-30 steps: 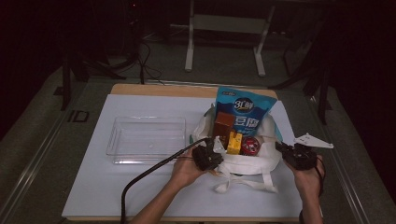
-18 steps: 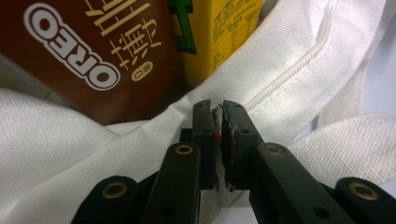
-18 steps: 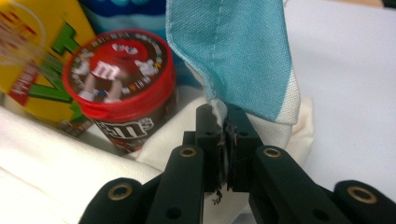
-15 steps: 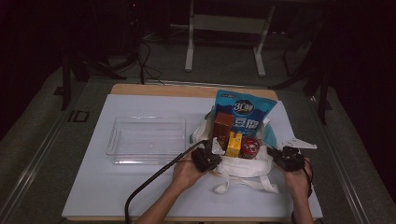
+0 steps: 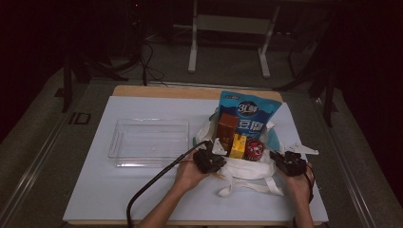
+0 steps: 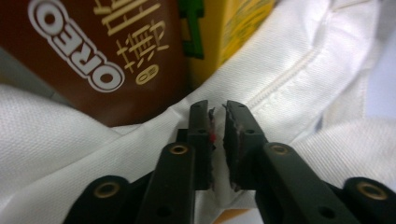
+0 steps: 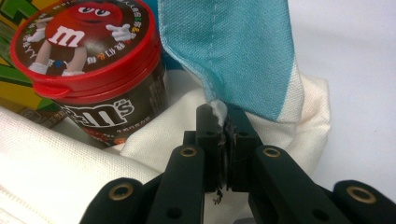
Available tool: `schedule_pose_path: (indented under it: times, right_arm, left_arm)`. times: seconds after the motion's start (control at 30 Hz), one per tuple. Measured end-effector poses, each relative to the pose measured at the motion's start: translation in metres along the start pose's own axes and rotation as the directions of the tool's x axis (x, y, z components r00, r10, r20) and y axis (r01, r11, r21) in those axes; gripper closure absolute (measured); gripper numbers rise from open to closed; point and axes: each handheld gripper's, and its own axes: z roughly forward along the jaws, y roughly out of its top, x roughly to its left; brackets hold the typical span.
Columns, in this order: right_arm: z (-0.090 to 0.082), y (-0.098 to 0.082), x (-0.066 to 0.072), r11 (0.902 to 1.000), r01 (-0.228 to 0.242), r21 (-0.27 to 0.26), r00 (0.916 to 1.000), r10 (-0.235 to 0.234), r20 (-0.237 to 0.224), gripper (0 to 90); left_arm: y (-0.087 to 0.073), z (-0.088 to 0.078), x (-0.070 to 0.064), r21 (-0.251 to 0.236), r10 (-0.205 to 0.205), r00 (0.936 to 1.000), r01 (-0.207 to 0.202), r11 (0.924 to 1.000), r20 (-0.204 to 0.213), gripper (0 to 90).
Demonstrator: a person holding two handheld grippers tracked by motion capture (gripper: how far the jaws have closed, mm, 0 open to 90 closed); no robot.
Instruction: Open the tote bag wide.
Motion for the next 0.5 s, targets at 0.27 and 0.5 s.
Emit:
schedule_pose_path:
  times: [0.27,0.5]
  right_arm:
    - [0.0,0.0,0.001,1.0,0.007,0.004,1.0,-0.007,0.004,86.2]
    - [0.0,-0.001,0.002,0.9997,0.02,0.011,0.9998,-0.02,0.007,86.1]
  left_arm:
    - [0.004,-0.023,0.002,-0.032,0.038,0.9992,-0.037,0.9988,0.015,72.5]
    - [0.003,-0.045,0.015,-0.084,0.065,0.9973,-0.062,0.9945,0.034,70.6]
